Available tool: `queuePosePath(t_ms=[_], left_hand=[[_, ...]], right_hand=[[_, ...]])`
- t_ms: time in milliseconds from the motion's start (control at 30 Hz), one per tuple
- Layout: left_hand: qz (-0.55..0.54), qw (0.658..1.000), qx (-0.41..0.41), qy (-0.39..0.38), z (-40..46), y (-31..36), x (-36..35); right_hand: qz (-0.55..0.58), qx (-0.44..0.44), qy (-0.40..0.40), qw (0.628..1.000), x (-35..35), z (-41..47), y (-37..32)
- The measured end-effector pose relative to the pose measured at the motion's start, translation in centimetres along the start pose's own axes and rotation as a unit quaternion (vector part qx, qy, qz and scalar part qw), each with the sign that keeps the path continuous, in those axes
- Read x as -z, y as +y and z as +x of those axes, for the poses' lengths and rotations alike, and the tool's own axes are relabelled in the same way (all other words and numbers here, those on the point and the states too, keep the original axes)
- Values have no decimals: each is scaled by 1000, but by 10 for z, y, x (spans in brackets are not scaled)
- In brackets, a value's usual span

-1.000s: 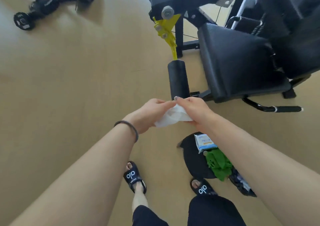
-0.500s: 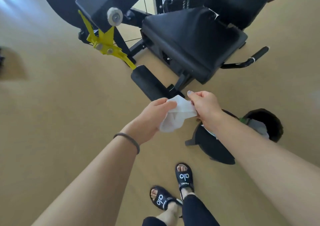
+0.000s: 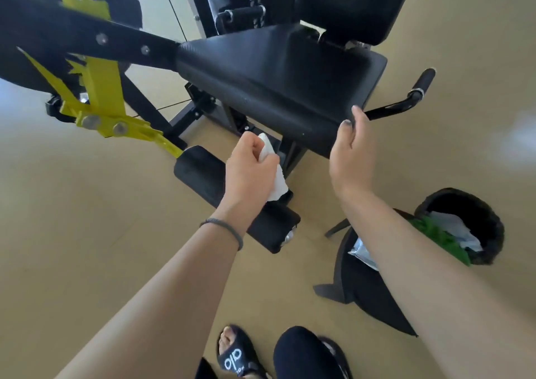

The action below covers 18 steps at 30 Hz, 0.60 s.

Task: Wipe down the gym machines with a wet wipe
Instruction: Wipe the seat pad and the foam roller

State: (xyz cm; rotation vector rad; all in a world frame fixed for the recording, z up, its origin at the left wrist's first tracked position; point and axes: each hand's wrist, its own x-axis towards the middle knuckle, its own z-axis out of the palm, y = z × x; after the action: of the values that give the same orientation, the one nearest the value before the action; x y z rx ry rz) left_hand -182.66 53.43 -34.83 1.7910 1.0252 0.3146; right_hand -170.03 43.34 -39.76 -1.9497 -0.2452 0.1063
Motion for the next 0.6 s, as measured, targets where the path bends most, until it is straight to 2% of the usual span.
queuePosePath(t_ms=[133,267,367,500,600], left_hand=[[6,994,-104,21,50,-37,-31],[-37,976,-215,20,88,-59,-60],[-57,939,-338,-12,101,-66,-80],[-12,875,-483,11,118,-67,-98],[58,834,-548,30,131,-68,-103]], right_hand=[[-1,80,89,993,-53,20,41],[48,170,209,962,-85,36,68],[34,242,271,931,-88,46,82],[31,272,257,927,-85,47,88],[75,266,259,926,-86,43,87]])
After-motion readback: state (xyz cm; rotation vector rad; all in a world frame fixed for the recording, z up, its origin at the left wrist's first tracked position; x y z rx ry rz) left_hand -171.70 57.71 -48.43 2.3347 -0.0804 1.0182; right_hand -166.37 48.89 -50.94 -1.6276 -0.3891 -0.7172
